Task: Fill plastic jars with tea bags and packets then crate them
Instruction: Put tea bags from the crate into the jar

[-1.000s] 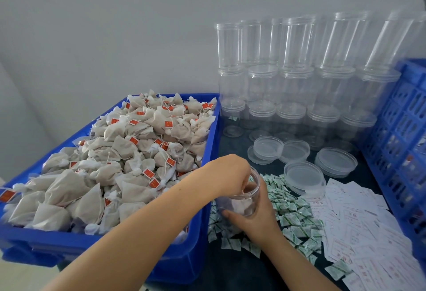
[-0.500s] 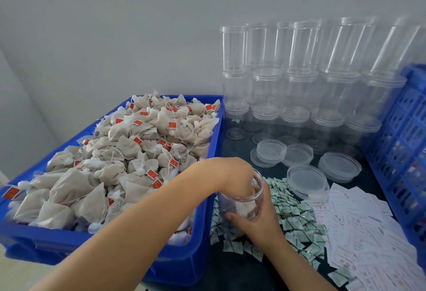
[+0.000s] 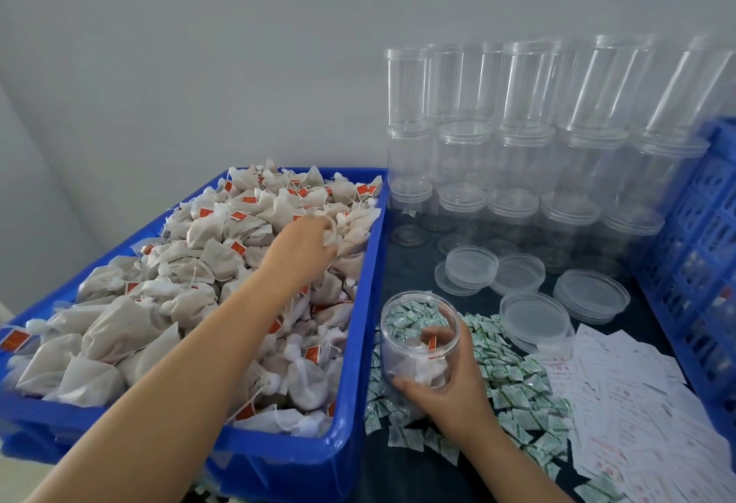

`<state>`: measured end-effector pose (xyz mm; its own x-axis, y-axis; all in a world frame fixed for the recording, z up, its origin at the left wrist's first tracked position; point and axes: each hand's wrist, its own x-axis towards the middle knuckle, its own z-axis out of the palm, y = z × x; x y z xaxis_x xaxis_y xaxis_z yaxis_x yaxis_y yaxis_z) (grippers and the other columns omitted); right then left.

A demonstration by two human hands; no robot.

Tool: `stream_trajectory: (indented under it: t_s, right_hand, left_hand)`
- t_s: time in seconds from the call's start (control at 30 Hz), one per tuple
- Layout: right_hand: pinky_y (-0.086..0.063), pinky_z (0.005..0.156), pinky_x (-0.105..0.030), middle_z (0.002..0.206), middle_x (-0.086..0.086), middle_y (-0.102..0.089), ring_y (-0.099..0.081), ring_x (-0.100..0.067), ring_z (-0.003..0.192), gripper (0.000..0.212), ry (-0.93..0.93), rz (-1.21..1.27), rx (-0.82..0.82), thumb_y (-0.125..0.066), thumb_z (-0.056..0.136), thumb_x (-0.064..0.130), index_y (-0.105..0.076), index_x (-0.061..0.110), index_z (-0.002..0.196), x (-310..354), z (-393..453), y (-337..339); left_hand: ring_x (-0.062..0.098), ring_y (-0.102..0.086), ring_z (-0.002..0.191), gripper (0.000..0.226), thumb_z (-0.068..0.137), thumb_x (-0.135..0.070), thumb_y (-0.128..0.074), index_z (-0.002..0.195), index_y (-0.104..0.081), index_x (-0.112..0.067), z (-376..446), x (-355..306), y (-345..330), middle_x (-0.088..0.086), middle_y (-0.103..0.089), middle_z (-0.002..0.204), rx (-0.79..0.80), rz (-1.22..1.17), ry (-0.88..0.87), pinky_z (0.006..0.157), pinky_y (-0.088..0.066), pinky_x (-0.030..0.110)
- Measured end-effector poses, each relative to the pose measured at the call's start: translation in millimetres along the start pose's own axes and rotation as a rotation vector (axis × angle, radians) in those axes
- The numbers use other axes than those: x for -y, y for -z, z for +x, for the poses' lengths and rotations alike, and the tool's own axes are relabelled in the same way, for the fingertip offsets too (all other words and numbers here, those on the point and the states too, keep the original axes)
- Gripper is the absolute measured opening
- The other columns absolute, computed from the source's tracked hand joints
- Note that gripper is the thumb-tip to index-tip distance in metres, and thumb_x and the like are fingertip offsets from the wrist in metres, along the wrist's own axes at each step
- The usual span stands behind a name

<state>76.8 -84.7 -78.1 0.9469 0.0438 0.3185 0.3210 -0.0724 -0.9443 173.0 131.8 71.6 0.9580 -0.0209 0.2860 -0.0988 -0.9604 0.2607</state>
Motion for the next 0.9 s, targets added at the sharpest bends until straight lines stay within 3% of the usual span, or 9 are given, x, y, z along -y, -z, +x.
stream_trajectory:
  t_s: [0.1,0.27,0.37,0.47,0.63,0.9]
  right_hand:
    - [-0.053,0.075,-0.011,0.108,0.03,-0.055,-0.059,0.004,0.107,0.105,0.0,-0.007,0.002,-0.093,0.052,0.046,-0.033,0.065,0.136,-0.6,0.0,0.3]
    - [-0.054,0.076,-0.014,0.11,0.028,-0.055,-0.061,0.001,0.107,0.108,-0.007,-0.005,0.005,-0.094,0.052,0.044,-0.031,0.065,0.138,-1.1,-0.2,0.3]
    - [-0.054,0.076,-0.013,0.109,0.029,-0.055,-0.06,0.0,0.108,0.108,0.003,-0.018,0.0,-0.093,0.053,0.045,-0.03,0.066,0.138,-0.9,-0.2,0.1]
    - [-0.053,0.077,-0.013,0.109,0.029,-0.054,-0.06,0.0,0.108,0.106,0.014,-0.02,-0.001,-0.093,0.053,0.045,-0.03,0.067,0.137,0.6,-0.7,-0.2]
    - [-0.051,0.078,-0.01,0.109,0.031,-0.054,-0.059,0.003,0.109,0.103,0.023,-0.018,-0.004,-0.091,0.053,0.046,-0.029,0.073,0.131,3.3,-1.4,-0.3]
    - [-0.054,0.074,-0.011,0.107,0.031,-0.055,-0.06,0.004,0.106,0.103,0.007,0.0,0.009,-0.092,0.052,0.041,-0.033,0.073,0.129,4.2,-2.2,0.1]
  left_hand:
    - [0.028,-0.047,0.124,0.064,0.085,-0.029,-0.068,0.139,-0.039,-0.012,0.5,18.9,-23.2,0.012,-0.047,0.138,0.018,0.032,0.065,0.098,-0.043,0.039]
    - [0.029,-0.049,0.122,0.067,0.086,-0.03,-0.067,0.142,-0.034,-0.014,0.9,33.9,-40.5,0.011,-0.047,0.137,0.088,0.096,0.097,0.096,-0.046,0.041]
    - [0.028,-0.049,0.121,0.062,0.09,-0.024,-0.059,0.145,-0.031,-0.015,1.7,36.0,-42.3,0.009,-0.048,0.137,0.093,0.241,0.067,0.094,-0.046,0.039]
    - [0.026,-0.052,0.117,0.043,0.091,-0.02,-0.055,0.132,-0.046,-0.016,2.4,35.3,-43.6,0.006,-0.053,0.131,0.079,0.323,0.048,0.091,-0.045,0.037]
    - [0.027,-0.059,0.104,0.021,0.089,-0.017,-0.057,0.111,-0.059,-0.016,2.7,37.5,-43.6,0.005,-0.065,0.112,0.021,0.247,0.055,0.081,-0.048,0.035]
    - [0.028,-0.063,0.09,0.014,0.088,-0.016,-0.058,0.099,-0.065,-0.017,-2.9,36.0,-35.0,0.007,-0.069,0.095,-0.053,0.139,0.078,0.069,-0.049,0.034]
